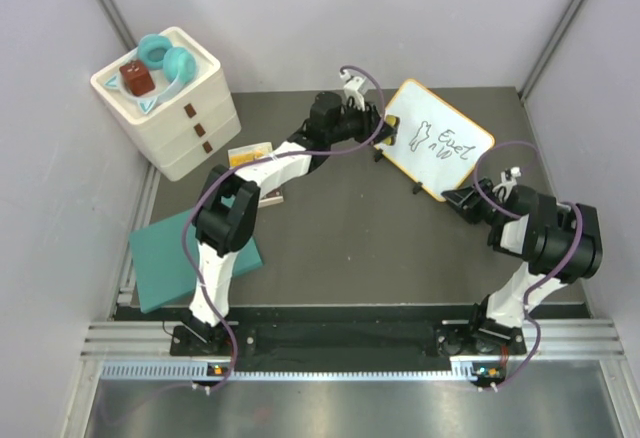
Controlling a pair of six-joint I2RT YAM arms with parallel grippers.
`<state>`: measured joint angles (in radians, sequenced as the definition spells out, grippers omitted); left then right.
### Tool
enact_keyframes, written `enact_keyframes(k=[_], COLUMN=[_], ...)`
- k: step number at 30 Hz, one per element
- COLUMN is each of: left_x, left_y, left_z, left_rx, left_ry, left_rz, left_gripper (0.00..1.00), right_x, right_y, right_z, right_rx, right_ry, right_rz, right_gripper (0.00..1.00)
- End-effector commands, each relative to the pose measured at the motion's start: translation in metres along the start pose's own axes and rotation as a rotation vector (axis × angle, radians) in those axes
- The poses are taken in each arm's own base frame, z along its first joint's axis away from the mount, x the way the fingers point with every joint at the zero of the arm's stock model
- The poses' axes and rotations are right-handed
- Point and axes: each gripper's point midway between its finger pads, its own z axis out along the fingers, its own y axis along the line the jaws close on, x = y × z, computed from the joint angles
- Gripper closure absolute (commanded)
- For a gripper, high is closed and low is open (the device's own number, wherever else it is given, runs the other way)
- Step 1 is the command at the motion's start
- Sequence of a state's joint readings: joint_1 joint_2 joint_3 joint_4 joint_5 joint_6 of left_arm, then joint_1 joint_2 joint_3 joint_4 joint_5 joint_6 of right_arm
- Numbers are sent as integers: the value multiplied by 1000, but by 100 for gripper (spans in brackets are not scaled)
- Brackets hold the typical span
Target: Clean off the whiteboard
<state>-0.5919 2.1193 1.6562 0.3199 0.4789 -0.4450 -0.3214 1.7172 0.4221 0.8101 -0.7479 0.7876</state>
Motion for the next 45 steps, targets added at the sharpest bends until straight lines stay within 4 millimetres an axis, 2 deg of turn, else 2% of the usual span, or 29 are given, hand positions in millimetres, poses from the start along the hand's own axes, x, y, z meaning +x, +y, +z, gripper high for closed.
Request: enact_keyframes(k=[1, 8, 10, 11, 13, 15, 24, 32, 37, 45], left_x=[-23, -16, -4, -11, 5, 6, 2, -2, 2, 2], left_y=[-12, -8, 1, -1, 4, 2, 7, 5, 7, 6], left_z=[14, 32, 40, 44, 53, 57, 61, 60, 57, 55], left_rx=[70, 40, -15, -26, -59, -53, -72, -72, -86, -85], left_ry=[-80, -89, -57, -64, -20, -23, -48, -54, -36, -38], left_rz=[-6, 2, 11, 26, 43, 51, 45, 54, 64, 68], left_gripper=[100, 100, 100, 100, 100, 100, 100, 100, 100, 100], right_x=[-8, -8, -8, -8, -5, -4, 3, 7, 10, 17], right_y=[11, 12, 12, 12, 12, 13, 13, 7, 10, 17], right_z=[8, 11, 11, 12, 13, 14, 14, 11, 11, 3], right_rx=[-55, -67, -69, -70, -69, -68, -53, -11, -31, -24], right_ry=[14, 24, 26, 31, 44, 53, 87, 105, 119, 132], right_rz=[-11, -6, -6, -6, -5, -6, -34, -41, -45, -89], right_gripper=[55, 61, 65, 66, 69, 71, 80, 83, 94, 96])
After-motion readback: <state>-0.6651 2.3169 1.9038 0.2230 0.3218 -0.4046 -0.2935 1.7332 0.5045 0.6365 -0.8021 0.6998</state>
